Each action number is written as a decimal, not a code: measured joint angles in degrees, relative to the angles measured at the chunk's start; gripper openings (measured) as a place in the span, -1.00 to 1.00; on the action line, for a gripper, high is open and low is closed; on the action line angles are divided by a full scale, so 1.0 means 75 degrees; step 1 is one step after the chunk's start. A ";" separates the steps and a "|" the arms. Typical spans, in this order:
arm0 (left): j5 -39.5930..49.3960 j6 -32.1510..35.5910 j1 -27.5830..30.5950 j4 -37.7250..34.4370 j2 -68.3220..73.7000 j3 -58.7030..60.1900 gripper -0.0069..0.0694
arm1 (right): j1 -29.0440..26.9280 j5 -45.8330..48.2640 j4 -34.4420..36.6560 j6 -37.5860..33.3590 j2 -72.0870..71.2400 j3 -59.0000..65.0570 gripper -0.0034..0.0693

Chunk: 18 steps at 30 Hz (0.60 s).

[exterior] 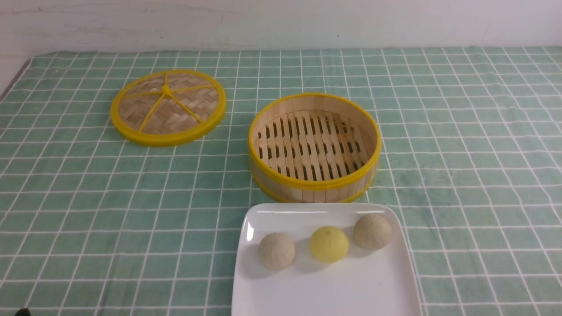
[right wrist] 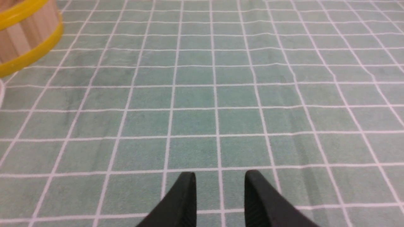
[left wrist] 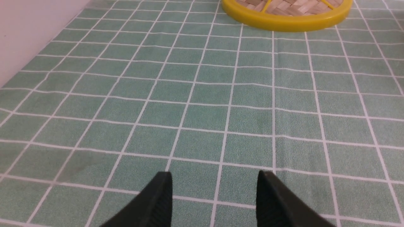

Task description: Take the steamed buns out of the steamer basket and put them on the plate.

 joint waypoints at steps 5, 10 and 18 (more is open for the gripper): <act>0.0000 0.0000 0.0000 0.0000 0.0000 0.0000 0.19 | -0.0548 0.0000 0.0008 0.0000 0.0000 0.0000 -0.24; 0.0000 0.0000 0.0000 0.0000 0.0000 0.0000 0.19 | -0.0592 -0.0007 0.0014 0.0000 0.0000 0.0000 -0.24; 0.0000 0.0000 0.0000 0.0000 0.0000 0.0000 0.19 | -0.0592 -0.0016 0.0337 -0.0327 0.0000 0.0000 -0.24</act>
